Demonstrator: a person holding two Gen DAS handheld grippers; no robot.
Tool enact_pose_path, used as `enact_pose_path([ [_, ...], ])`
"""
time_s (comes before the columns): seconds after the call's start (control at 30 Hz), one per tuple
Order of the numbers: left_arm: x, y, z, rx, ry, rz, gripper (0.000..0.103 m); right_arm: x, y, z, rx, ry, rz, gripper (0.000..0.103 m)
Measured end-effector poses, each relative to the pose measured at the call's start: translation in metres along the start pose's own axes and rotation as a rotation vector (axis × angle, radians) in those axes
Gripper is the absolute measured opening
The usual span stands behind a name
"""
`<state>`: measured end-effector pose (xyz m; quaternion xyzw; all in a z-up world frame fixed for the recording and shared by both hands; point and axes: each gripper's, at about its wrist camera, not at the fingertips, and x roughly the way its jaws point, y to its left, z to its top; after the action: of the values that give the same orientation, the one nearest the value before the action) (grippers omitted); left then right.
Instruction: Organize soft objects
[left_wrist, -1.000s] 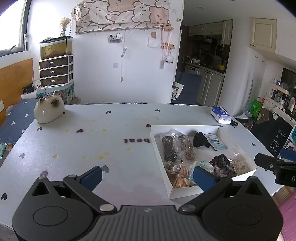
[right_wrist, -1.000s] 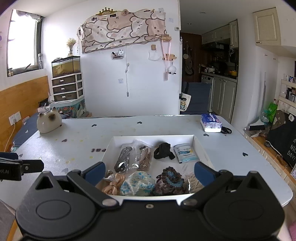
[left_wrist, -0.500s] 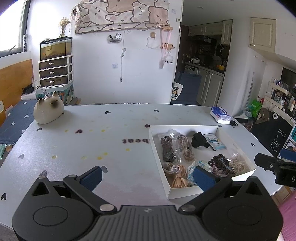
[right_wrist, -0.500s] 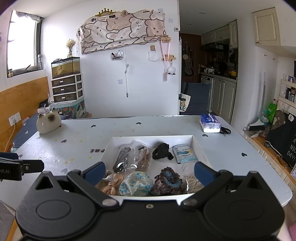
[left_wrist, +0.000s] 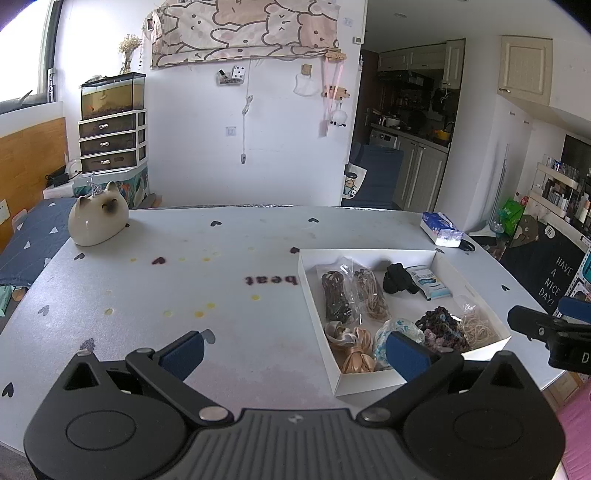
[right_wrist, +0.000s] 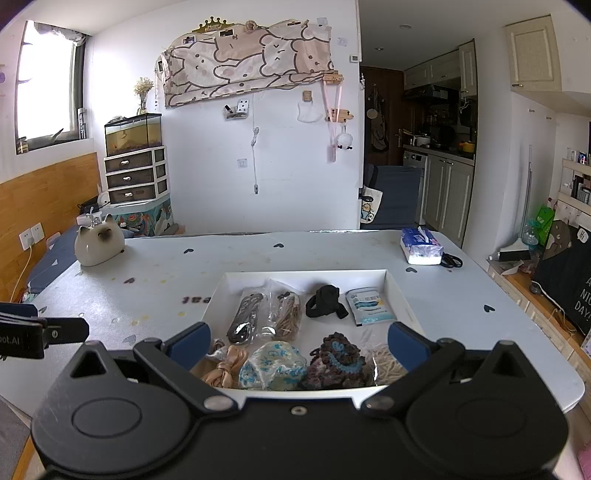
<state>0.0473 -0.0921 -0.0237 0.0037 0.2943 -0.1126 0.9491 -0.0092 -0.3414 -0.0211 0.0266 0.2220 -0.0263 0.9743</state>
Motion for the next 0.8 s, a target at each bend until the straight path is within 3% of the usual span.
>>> enact_pose_path([
  [0.8,-0.0012,0.0001,-0.0005,-0.001,-0.001,0.0,0.103,0.0,0.0002,-0.0008,0.0,-0.001,0.0,0.103],
])
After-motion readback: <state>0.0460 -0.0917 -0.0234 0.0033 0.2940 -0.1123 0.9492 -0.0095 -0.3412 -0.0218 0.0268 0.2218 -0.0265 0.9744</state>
